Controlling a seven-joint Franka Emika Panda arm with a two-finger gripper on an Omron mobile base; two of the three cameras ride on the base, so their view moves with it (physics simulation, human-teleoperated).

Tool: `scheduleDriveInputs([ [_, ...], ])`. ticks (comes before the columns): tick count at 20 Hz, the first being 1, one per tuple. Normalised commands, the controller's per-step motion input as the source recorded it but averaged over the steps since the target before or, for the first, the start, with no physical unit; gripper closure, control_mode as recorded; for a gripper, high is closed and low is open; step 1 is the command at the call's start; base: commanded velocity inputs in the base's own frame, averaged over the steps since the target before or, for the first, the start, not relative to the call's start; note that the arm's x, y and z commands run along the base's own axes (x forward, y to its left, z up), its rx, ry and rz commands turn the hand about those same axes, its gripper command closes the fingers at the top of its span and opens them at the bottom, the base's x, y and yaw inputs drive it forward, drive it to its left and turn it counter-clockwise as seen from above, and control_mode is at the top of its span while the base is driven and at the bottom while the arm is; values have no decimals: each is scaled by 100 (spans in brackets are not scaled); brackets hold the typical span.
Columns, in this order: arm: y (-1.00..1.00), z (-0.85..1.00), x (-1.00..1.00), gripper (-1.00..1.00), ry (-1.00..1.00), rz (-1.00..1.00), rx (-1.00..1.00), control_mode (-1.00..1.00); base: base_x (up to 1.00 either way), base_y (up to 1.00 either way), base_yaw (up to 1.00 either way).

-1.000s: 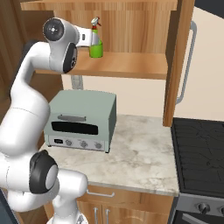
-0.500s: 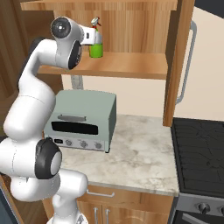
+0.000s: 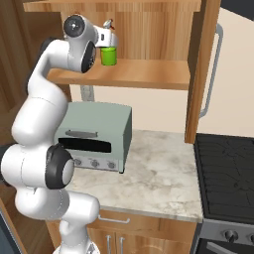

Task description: Move the cutting board and knife to the sink. Then move spray from the cabinet to the counter.

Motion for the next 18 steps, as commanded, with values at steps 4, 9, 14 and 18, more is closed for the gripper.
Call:
scheduleDriveInputs([
  [4, 0, 0, 27, -100, 0, 0, 0, -100, 0, 0, 0],
  [9, 0, 0, 26, -100, 0, 0, 0, -100, 0, 0, 0],
  [14, 0, -1, 30, -100, 0, 0, 0, -100, 0, 0, 0],
  [18, 0, -5, 27, -100, 0, 1, 0, -100, 0, 0, 0],
])
